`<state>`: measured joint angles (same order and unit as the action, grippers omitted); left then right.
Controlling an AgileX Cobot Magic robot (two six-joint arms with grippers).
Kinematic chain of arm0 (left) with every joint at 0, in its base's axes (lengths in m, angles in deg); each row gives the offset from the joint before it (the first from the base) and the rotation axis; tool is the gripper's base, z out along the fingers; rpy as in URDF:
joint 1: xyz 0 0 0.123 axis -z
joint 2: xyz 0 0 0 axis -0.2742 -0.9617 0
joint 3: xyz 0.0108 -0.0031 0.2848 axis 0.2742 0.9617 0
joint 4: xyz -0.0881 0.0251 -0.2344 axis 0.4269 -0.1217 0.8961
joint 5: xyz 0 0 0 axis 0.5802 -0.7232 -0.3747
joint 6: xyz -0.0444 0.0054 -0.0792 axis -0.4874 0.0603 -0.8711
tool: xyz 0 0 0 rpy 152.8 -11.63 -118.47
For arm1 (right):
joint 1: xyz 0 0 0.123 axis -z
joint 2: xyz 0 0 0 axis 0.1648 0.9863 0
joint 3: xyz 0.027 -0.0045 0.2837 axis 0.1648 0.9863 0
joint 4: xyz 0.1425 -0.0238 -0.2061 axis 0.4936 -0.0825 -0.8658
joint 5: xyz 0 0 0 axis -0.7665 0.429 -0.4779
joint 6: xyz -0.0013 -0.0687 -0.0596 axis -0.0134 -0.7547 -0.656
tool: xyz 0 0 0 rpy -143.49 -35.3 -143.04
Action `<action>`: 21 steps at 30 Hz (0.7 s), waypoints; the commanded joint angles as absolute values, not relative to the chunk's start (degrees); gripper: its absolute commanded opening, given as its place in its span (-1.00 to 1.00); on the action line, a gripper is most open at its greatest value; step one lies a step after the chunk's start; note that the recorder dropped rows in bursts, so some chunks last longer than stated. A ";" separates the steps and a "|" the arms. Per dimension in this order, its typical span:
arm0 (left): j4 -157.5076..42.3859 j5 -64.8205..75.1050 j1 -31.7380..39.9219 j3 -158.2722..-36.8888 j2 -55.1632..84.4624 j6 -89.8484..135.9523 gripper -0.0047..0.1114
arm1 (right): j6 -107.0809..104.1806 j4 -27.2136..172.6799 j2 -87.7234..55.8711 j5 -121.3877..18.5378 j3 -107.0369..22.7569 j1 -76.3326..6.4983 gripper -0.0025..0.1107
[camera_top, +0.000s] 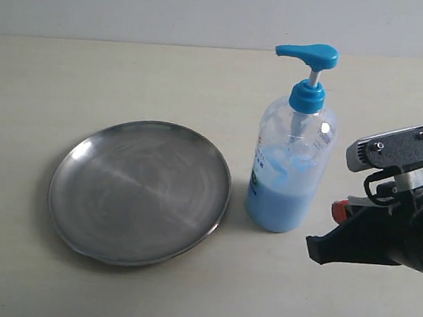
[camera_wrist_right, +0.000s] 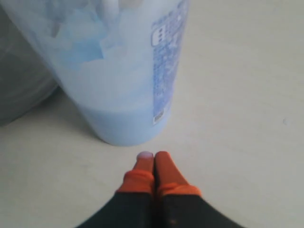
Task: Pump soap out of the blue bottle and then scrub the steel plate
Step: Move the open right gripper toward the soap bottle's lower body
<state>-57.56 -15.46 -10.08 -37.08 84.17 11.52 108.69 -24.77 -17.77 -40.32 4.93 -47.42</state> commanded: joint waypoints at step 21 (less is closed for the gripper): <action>-57.56 -15.06 -9.77 -36.89 84.46 11.30 -0.92 | 97.76 -27.21 -11.35 -51.42 4.47 -47.44 -0.96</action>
<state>-57.56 -15.46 -10.08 -37.08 84.17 11.52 103.72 -26.73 -12.87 -50.19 4.93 -47.42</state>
